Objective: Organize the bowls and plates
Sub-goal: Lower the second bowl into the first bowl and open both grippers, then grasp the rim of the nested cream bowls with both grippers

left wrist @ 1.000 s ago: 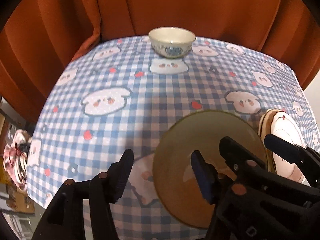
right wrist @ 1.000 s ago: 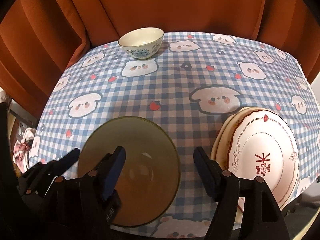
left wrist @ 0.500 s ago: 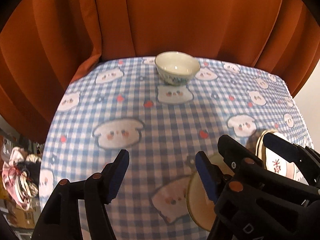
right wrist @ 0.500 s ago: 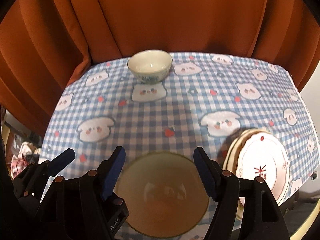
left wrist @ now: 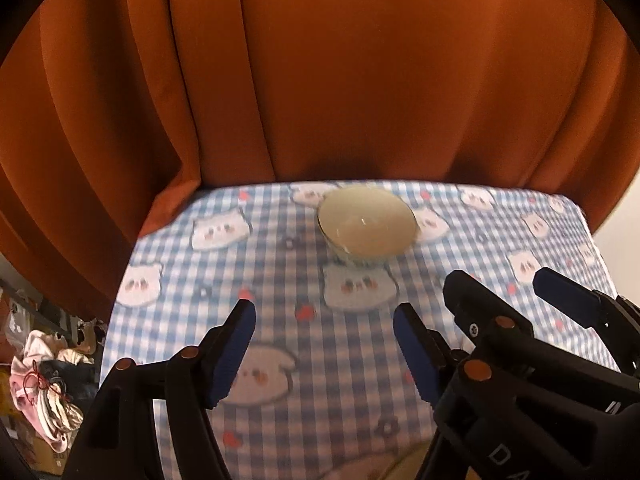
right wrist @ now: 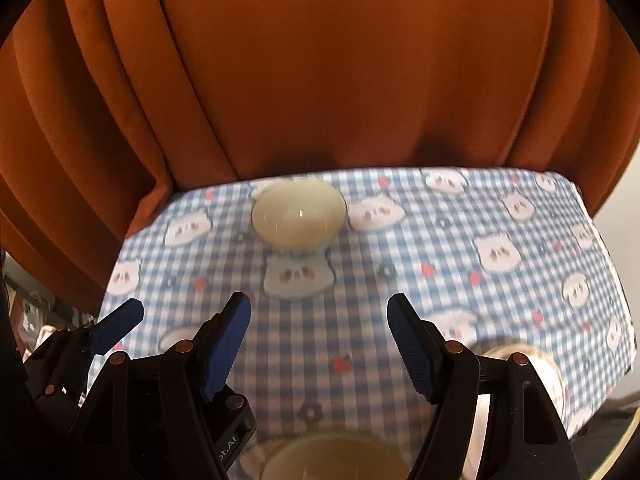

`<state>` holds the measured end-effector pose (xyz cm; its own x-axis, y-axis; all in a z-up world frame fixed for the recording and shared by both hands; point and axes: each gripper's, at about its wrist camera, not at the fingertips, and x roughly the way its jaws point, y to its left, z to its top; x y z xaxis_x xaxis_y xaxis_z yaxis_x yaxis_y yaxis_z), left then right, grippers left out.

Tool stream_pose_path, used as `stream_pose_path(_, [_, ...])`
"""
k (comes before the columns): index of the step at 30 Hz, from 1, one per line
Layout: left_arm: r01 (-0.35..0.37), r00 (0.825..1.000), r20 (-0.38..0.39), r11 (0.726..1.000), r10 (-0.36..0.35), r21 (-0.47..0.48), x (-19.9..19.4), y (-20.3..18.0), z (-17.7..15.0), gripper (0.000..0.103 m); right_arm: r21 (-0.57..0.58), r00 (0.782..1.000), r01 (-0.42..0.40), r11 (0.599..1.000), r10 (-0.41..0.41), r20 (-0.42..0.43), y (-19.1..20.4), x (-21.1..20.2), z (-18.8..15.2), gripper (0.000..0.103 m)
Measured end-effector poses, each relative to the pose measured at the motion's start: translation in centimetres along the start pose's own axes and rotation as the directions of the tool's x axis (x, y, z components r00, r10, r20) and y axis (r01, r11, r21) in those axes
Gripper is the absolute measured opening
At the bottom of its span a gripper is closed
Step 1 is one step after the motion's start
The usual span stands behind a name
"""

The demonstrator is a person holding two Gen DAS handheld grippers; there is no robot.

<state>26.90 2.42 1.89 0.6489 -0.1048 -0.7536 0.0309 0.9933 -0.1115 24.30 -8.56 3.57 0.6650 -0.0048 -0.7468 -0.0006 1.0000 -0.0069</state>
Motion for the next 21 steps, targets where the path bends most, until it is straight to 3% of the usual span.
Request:
stream_pose_path(9, [-0.077, 0.997, -0.010, 0.994, 0.077, -0.074, 4.9, -1.3, 4.7, 0.076, -0.037, 0.999, -0.034, 0.999, 0.034, 0.006, -1.9, 5.1, 6.3, 0.074])
stream_pose_path(21, [-0.161, 0.986, -0.052, 0.981, 0.156, -0.105, 13.4, -1.6, 6.8, 0.075, -0.057, 0.994, -0.099, 0.993, 0.097, -0.040, -3.1, 14.6, 9.5, 0.074])
